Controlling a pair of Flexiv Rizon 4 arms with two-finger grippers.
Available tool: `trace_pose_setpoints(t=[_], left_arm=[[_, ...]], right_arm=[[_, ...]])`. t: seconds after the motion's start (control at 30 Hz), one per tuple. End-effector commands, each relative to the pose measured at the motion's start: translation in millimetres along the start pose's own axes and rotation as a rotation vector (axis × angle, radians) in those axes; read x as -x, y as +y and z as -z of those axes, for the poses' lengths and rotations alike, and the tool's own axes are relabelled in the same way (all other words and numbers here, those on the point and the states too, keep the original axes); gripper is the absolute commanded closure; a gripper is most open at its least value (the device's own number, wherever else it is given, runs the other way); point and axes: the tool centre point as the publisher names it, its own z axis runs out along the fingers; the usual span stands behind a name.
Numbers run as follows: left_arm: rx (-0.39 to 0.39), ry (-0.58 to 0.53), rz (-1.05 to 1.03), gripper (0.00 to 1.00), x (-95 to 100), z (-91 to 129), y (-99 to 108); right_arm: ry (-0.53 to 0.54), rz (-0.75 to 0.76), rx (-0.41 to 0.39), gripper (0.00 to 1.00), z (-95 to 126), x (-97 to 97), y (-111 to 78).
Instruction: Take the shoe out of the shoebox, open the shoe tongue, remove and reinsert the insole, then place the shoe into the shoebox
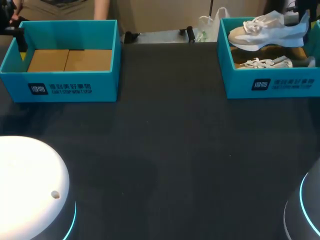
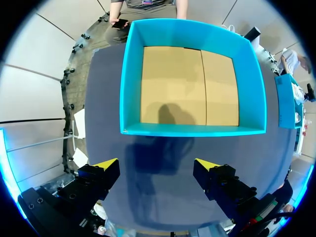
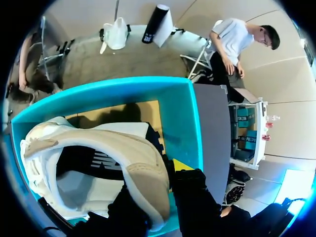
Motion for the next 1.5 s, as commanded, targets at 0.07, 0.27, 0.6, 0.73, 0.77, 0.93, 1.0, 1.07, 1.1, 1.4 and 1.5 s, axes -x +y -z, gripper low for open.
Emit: trace_pose_setpoints(t=[0.07, 0.27, 0.6, 0.73, 0.77, 0.93, 1.0, 1.07, 1.1, 1.4, 1.5], left_arm=[[0.000, -0.001, 0.000, 0.00, 0.2, 0, 1], [0.000, -0.001, 0.000, 0.00, 0.2, 0, 1], [0.000, -0.001, 0.000, 0.00, 0.2, 0, 1], [0.000, -0.001, 0.000, 0.00, 0.2, 0, 1], [0.000, -0.001, 0.000, 0.00, 0.2, 0, 1], [0.000, -0.001, 0.000, 0.00, 0.2, 0, 1], [0.000, -0.001, 0.000, 0.00, 0.2, 0, 1], [0.000, -0.001, 0.000, 0.00, 0.2, 0, 1], [0.000, -0.001, 0.000, 0.00, 0.2, 0, 1], [0.000, -0.001, 0.000, 0.00, 0.2, 0, 1], [0.000, -0.001, 0.000, 0.00, 0.2, 0, 1]], right_arm=[[-0.003, 0.006, -0.009, 1.00, -10, -6.5, 1.1], [0.001, -0.001, -0.010, 1.00, -22, -6.2, 2.1], [0.052, -0.007, -0.013, 1.00, -39, -14.5, 0.4], [0.064, -0.008, -0.011, 1.00, -43, -17.2, 2.1], [0.065, -0.009, -0.010, 1.00, -44, -17.3, 2.5], [0.077, -0.018, -0.009, 1.00, -48, -19.5, 2.7], [0.084, -0.021, -0.014, 1.00, -50, -20.7, 4.1], [0.086, -0.021, -0.013, 1.00, -50, -22.7, 6.2], [0.087, -0.020, -0.012, 1.00, -51, -24.3, 7.8], [0.082, -0.002, -0.022, 1.00, -62, -30.0, 13.0], [0.082, -0.004, -0.030, 1.00, -68, -28.6, 12.4]])
